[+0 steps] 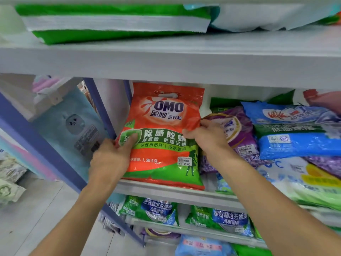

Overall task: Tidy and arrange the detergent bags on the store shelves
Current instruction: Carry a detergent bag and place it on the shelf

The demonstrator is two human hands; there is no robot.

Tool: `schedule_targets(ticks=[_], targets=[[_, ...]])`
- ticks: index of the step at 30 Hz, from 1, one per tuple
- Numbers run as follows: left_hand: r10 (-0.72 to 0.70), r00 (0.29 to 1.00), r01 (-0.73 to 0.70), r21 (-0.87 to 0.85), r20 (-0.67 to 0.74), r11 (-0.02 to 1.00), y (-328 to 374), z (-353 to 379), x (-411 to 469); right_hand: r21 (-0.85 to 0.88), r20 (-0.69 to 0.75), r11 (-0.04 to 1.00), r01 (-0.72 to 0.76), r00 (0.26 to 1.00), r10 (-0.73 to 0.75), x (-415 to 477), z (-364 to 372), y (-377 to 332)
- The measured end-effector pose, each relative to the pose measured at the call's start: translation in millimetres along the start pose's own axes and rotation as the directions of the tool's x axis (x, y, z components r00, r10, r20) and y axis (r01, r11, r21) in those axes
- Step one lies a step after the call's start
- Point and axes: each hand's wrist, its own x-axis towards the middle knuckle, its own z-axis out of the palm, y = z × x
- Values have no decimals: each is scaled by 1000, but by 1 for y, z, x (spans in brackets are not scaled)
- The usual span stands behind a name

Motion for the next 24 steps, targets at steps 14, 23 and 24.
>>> schedule_targets(ticks=[14, 23, 24], targets=[[690, 716, -616, 368, -108, 697, -8, 8, -42, -352, -5, 903, 245, 964, -264, -65, -4, 26], [630, 765, -640, 272, 134, 719, -28, 15, -71, -445, 88, 836, 320, 945, -315, -117, -9, 58], [618, 769, -637, 269, 160, 722, -27, 11, -77, -481, 124, 816, 320, 946, -299, -122, -13, 55]])
